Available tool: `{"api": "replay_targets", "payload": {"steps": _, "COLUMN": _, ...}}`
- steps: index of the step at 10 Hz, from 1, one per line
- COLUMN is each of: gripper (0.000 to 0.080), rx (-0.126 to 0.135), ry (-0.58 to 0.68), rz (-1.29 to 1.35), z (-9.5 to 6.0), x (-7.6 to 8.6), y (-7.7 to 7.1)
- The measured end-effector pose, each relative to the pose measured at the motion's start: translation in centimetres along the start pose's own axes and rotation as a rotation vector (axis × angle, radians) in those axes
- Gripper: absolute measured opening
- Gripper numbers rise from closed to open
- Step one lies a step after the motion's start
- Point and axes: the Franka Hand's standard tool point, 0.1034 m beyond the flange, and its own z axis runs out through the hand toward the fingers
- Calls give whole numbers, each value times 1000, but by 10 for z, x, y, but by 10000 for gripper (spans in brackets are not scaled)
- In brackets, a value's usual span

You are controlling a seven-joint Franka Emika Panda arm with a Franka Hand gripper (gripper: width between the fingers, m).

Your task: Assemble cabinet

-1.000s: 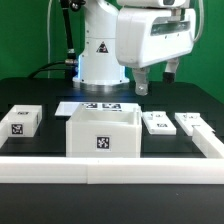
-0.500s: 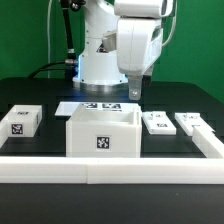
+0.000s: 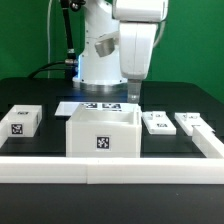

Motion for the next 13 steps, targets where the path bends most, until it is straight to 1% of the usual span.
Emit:
{"api": "replay_targets", "payload": {"steps": 1, "gripper": 798, "rx": 0, "ry": 1, "rz": 8, "z": 3, "x": -5, "y": -4}}
{"api": "replay_targets", "payload": {"steps": 3, "gripper": 798, "rx": 3, "ry": 0, "rz": 14, "z": 4, "x": -5, "y": -5}}
{"api": "replay_targets", "payload": {"steps": 5, "gripper": 798, "rx": 10, "ry": -2, "rz": 14, "z": 6, "x": -6, "y": -10}}
{"api": "replay_targets", "payload": {"steps": 6, "gripper": 798, "rx": 11, "ry": -1, "rz": 9, "z": 9, "x": -8, "y": -18}}
{"api": "replay_targets", "payload": {"steps": 7, "gripper": 798, "rx": 1, "ry": 3, "rz": 1, "z": 14, "x": -13, "y": -30}}
{"api": "replay_targets", "payload": {"steps": 8, "gripper": 798, "rx": 9, "ry": 1, "rz": 5, "z": 18, "x": -16, "y": -40}}
{"api": "replay_targets", "payload": {"steps": 9, "gripper": 798, "rx": 13, "ry": 1, "rz": 5, "z": 21, "x": -18, "y": -49}}
{"api": "replay_targets", "payload": {"steps": 11, "gripper": 798, "rx": 15, "ry": 4, "rz": 9, "z": 30, "x": -21, "y": -64}}
{"api": "replay_targets", "payload": {"steps": 13, "gripper": 798, "rx": 17, "ry": 8, "rz": 8, "z": 40, "x": -21, "y": -73}}
